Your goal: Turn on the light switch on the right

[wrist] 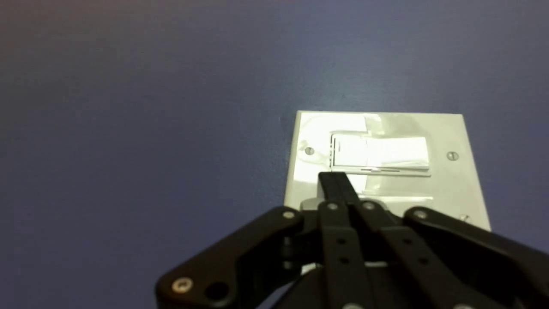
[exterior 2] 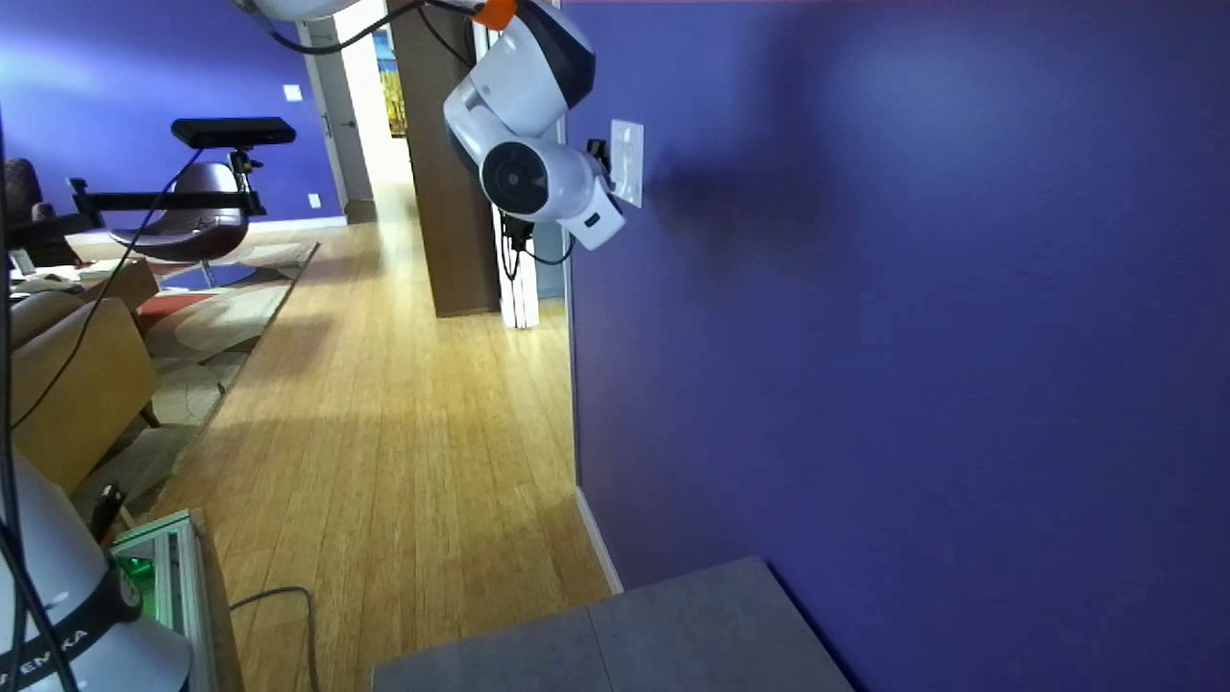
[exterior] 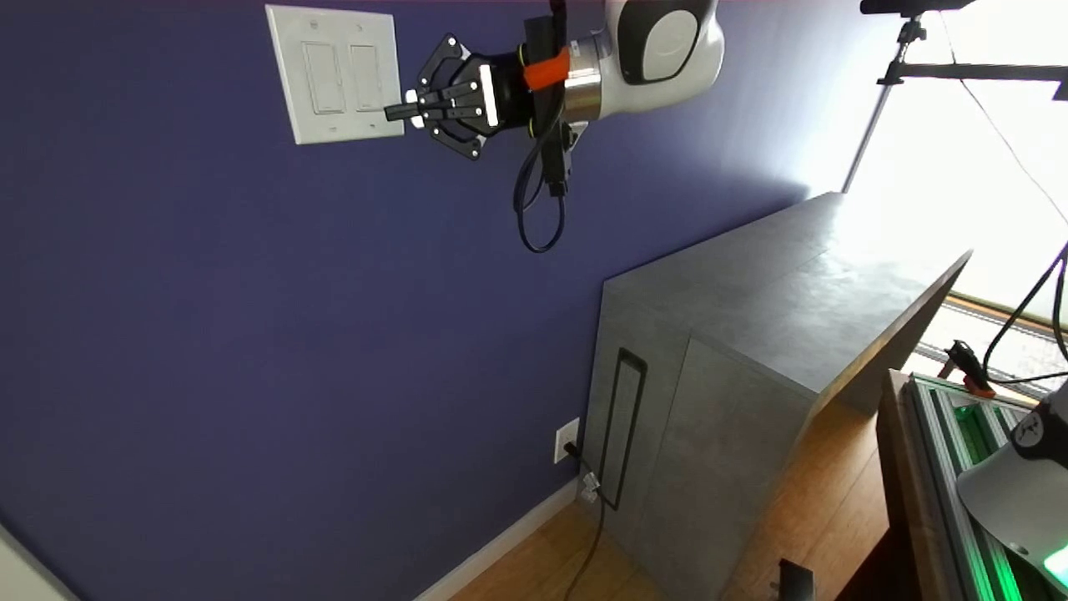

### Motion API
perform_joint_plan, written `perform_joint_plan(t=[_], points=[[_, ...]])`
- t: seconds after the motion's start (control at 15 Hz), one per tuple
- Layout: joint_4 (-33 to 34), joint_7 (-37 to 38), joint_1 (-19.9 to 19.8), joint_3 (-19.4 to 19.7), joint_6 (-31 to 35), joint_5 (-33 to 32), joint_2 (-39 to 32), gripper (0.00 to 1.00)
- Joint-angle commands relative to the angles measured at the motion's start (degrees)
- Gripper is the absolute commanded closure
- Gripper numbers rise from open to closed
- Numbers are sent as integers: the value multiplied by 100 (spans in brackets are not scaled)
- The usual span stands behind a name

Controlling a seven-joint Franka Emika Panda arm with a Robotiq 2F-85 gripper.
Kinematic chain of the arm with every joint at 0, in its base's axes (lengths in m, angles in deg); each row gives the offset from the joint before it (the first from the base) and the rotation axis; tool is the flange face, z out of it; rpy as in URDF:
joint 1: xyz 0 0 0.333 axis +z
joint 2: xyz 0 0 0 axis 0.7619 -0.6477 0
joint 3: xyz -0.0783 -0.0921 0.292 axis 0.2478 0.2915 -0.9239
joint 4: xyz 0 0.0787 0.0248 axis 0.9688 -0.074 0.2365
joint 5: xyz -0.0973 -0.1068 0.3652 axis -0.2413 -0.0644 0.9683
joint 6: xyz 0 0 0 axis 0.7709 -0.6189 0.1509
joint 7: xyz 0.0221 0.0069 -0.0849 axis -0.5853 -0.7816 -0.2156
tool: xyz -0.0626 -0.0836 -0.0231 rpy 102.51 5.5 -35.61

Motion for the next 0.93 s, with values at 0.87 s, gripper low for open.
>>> perform_joint_plan(t=[0.87], points=[[524, -397, 29, 83, 239, 628, -311, 100]])
